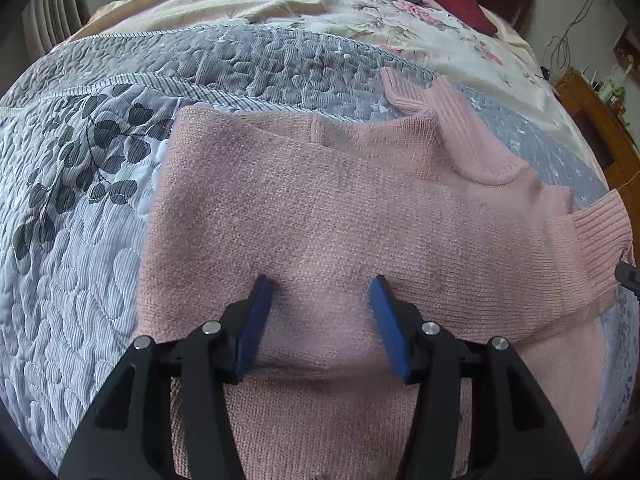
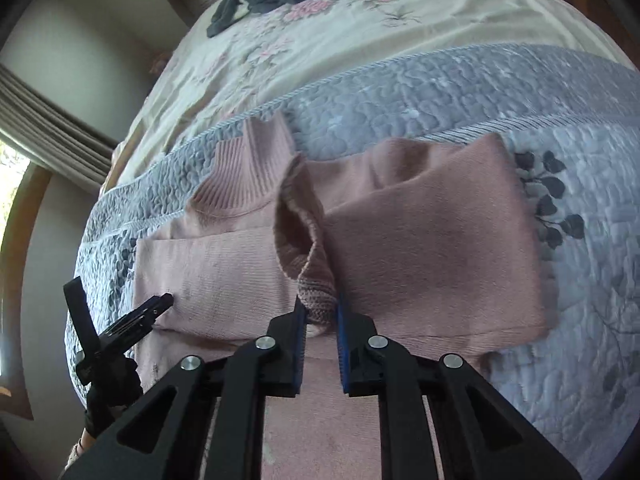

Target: Fold small clothes

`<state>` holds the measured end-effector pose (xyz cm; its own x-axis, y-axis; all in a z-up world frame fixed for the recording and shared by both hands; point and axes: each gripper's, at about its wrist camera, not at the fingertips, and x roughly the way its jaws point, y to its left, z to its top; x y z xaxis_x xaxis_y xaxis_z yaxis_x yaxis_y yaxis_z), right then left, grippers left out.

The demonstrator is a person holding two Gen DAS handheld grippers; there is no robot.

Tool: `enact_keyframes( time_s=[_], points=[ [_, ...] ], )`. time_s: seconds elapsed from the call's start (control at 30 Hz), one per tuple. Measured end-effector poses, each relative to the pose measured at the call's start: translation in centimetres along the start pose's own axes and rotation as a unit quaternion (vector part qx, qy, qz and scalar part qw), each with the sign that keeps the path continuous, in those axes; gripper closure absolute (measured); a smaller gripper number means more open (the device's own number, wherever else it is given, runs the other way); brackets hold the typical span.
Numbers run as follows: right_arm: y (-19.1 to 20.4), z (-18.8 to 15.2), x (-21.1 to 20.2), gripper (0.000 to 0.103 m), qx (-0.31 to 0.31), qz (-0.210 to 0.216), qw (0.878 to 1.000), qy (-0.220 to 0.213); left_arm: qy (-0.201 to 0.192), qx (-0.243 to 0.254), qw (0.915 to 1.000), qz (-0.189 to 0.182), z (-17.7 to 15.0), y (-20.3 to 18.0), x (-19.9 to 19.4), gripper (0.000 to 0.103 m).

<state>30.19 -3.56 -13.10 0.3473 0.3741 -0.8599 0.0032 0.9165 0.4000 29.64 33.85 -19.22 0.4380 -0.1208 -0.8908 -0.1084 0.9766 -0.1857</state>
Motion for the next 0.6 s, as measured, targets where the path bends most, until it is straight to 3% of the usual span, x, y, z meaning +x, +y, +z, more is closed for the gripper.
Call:
enact_keyframes(
  time_s=[0.2,0.27,0.33,0.47,0.6],
  points=[
    [-4.4,-2.1,2.0,0.09,0.015,-0.054,0.998,0.036,0.001,0.002,1.0,0.002,0.1,-0.2,0.1,0.049],
    [-4.8,-2.4,1.4,0.092,0.013,-0.063,0.998,0.028,0.005,0.007,0.9999,0.005,0.2,-0.4,0.1,0.049],
    [-4.6,-2.2,0.4,0.087,0.001,-0.075,0.997,0.006,0.006,0.01,0.9999,0.01,0.5,-0.7,-0.6,0.049],
    [-2.6,-0.8,-0.5,0.086,-0.035,-0.048,0.998,-0.017,-0.031,0.026,0.9992,0.004,1.3,-2.2,-2.9,0.049],
    [-1.2,0.1,1.4,0.086,-0.06,-0.05,0.997,-0.004,-0.025,0.056,0.9981,-0.003,1.6,-4.3,-2.5,0.049]
  ],
)
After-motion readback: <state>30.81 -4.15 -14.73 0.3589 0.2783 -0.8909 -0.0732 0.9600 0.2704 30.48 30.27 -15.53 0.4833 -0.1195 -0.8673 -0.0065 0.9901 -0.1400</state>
